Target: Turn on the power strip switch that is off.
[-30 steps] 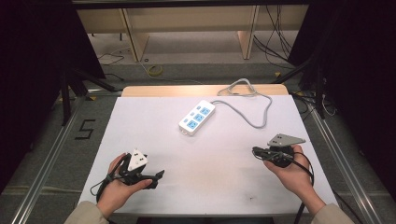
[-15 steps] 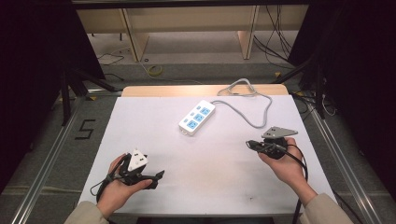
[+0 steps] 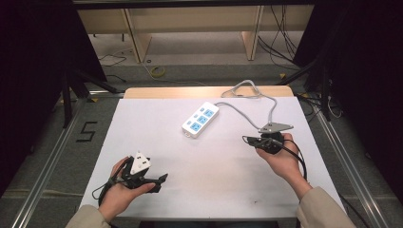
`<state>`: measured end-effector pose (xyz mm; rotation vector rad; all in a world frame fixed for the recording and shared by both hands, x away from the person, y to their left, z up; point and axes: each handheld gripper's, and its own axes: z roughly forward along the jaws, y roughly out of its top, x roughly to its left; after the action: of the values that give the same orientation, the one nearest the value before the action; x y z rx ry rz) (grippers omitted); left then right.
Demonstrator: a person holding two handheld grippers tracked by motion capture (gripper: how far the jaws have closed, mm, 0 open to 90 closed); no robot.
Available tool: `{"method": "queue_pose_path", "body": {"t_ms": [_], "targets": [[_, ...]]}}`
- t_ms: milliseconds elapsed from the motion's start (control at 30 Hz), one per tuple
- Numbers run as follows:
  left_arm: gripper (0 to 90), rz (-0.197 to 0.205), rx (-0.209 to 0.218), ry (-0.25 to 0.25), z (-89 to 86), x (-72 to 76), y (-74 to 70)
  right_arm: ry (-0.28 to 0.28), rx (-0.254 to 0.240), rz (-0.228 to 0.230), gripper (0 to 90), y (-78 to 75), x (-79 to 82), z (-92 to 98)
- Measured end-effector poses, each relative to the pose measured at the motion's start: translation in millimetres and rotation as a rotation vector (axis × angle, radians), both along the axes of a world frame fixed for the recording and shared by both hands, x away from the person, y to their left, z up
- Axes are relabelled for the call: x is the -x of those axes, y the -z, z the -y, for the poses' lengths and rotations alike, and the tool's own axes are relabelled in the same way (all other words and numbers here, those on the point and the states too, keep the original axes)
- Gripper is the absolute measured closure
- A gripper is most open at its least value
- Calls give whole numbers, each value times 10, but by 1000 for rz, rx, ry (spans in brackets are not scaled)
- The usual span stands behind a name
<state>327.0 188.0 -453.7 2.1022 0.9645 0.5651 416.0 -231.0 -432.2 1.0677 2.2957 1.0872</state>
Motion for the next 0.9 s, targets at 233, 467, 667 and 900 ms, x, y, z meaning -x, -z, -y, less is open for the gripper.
{"method": "queue_pose_path", "body": {"t_ms": [233, 467, 667, 900], "targets": [[158, 6, -5, -1, -5, 12, -13, -2, -9, -4, 900, -2, -131, -127], [158, 1, -4, 8, 4, 9, -8, 2, 9, 3, 900, 8, -261, -235], [158, -2, -5, 13, 11, 3, -9, -9, 28, 11, 900, 17, -366, -341], [158, -3, -6, 17, 20, -1, -6, -15, 36, 7, 900, 32, -446, -402]]}}
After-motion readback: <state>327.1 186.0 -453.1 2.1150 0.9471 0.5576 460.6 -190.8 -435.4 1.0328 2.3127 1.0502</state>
